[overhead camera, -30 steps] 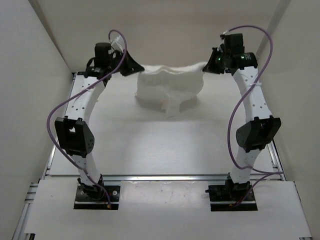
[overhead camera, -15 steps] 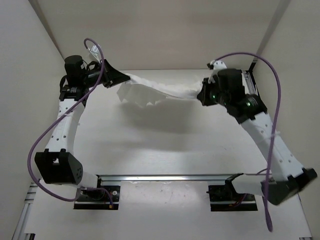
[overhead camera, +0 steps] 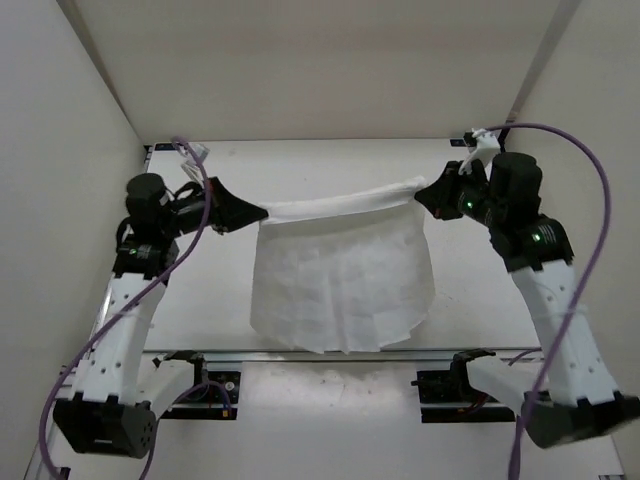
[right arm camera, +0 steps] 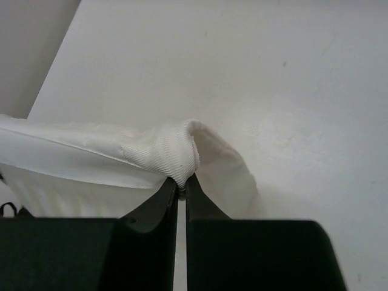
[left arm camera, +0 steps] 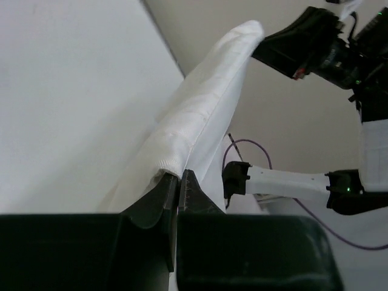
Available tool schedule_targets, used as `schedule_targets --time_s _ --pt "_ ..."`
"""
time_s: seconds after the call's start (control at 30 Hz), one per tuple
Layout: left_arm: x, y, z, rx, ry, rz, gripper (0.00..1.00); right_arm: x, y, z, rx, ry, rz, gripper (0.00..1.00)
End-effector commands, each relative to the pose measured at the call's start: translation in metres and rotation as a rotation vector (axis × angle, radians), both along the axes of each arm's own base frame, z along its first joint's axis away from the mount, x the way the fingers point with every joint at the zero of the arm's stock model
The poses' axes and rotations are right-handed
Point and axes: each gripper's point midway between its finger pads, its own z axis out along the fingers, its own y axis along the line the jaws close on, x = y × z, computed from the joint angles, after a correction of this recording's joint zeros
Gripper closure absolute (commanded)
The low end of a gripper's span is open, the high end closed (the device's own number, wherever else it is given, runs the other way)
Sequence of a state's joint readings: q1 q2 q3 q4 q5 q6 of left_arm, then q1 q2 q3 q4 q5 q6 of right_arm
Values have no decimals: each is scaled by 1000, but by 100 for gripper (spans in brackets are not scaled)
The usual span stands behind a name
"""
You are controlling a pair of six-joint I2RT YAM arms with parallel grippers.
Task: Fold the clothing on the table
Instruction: Flatten the skirt out
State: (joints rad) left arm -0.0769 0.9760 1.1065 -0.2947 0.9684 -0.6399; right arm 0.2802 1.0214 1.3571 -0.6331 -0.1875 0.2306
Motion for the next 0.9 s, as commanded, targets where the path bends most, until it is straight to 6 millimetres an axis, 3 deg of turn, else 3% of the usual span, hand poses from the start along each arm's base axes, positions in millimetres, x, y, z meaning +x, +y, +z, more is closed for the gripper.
schedule_targets --time_s 0.0,0.03,0.07,0.1,0.13,0.17,0.2,0.23,0.3,0.33,0.37,0.43,0.53,0.6,0.7,0.8,0.83,0.87 --pt "66 25 -122 -22 398 242 100 46 -36 -86 38 277 -103 100" --pt "76 25 -149 -41 471 266 100 53 -36 -101 46 313 -110 99" --pt "87 27 -157 -48 479 305 100 64 -33 -127 39 376 -102 100" --pt "104 30 -180 -34 522 352 100 77 -32 -146 61 427 -91 100" --pt "118 28 -195 -13 552 356 100 87 -26 -143 89 411 -64 100" --pt "134 29 -187 -5 523 371 100 99 -23 -154 111 436 -38 100" --pt "149 27 -207 17 568 377 100 110 -23 -169 117 469 -43 100" --pt "169 25 -206 29 559 376 100 121 -21 -164 117 446 -38 100" --pt "202 23 -188 16 519 396 100 143 -19 -175 101 466 -36 100" --pt "211 23 -194 18 530 401 100 144 -18 -179 88 475 -26 100" --pt "223 24 -182 9 501 421 100 149 -18 -185 89 493 -24 99" --pt "238 21 -185 6 508 421 100 154 -18 -196 87 522 -30 100" --pt "246 20 -186 -25 530 396 100 159 -16 -196 91 513 -22 100" --pt "236 14 -191 -32 562 368 100 157 -20 -187 83 501 -17 100" --pt "227 15 -174 -35 489 351 100 150 -30 -163 -2 413 -51 100" --pt "226 20 -126 -64 368 324 100 145 -40 -122 -74 291 -92 99" --pt "228 21 -101 -97 334 301 100 145 -42 -103 -59 267 -102 100" --pt "227 27 -92 -119 330 286 100 144 -44 -93 -46 257 -100 100"
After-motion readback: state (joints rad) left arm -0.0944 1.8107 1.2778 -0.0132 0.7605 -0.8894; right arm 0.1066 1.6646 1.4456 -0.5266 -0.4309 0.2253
